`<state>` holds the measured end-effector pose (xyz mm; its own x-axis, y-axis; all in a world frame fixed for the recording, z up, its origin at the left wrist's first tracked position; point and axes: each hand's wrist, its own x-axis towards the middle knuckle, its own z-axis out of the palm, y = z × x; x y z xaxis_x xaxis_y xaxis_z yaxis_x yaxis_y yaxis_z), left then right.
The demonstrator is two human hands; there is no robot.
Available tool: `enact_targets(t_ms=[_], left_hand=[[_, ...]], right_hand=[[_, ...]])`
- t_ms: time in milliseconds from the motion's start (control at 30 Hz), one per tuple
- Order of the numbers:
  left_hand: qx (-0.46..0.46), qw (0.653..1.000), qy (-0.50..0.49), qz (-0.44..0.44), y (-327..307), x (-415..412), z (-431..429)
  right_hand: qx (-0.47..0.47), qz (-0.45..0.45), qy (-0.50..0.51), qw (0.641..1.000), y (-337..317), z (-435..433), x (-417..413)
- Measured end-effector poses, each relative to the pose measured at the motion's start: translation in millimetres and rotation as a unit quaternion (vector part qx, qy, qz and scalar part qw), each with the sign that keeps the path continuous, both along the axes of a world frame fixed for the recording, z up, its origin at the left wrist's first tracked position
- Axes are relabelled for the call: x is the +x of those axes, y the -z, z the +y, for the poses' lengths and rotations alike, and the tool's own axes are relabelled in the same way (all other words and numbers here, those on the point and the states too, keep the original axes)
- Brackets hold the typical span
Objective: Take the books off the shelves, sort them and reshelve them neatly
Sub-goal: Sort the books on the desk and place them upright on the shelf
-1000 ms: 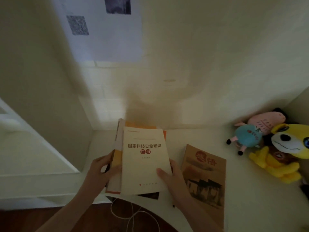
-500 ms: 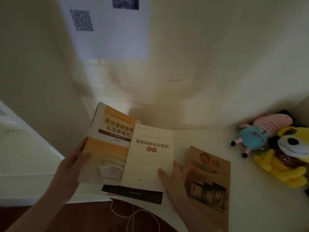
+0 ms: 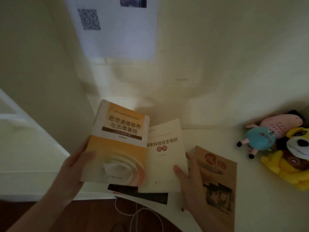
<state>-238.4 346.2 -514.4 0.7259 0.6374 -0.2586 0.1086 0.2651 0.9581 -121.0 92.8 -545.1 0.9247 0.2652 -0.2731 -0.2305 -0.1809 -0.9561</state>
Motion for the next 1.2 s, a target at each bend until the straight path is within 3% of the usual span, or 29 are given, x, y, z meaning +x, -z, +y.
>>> enact_targets(t_ms=[200, 300, 400, 567, 800, 1200], left_hand=[[-0.061, 0.997, 0.032, 0.019, 15.2, 1.4, -10.2], [-0.07, 0.996, 0.047, 0.036, 21.5, 0.6, -6.6], [-0.07, 0.995, 0.06, 0.044, 25.8, 1.1, -5.2], [-0.043, 0.99, 0.108, 0.08, 26.6, 3.9, -0.9], [0.055, 0.981, 0.128, 0.133, 26.6, 22.9, -0.7], [-0.013, 0.97, 0.202, 0.133, 26.4, 21.2, -13.6]], right_hand=[[0.0, -0.008, 0.071, 0.997, -4.3, -21.9, 9.8], [0.038, -0.057, 0.14, 0.988, -23.3, -47.1, 25.9], [0.085, -0.033, 0.165, 0.982, -35.3, -67.6, 45.6], [0.097, 0.008, 0.141, 0.985, -29.2, -65.9, 47.4], [0.063, -0.019, 0.077, 0.995, -6.5, -49.4, 28.5], [0.067, -0.009, 0.059, 0.996, -5.8, -49.7, 21.5]])
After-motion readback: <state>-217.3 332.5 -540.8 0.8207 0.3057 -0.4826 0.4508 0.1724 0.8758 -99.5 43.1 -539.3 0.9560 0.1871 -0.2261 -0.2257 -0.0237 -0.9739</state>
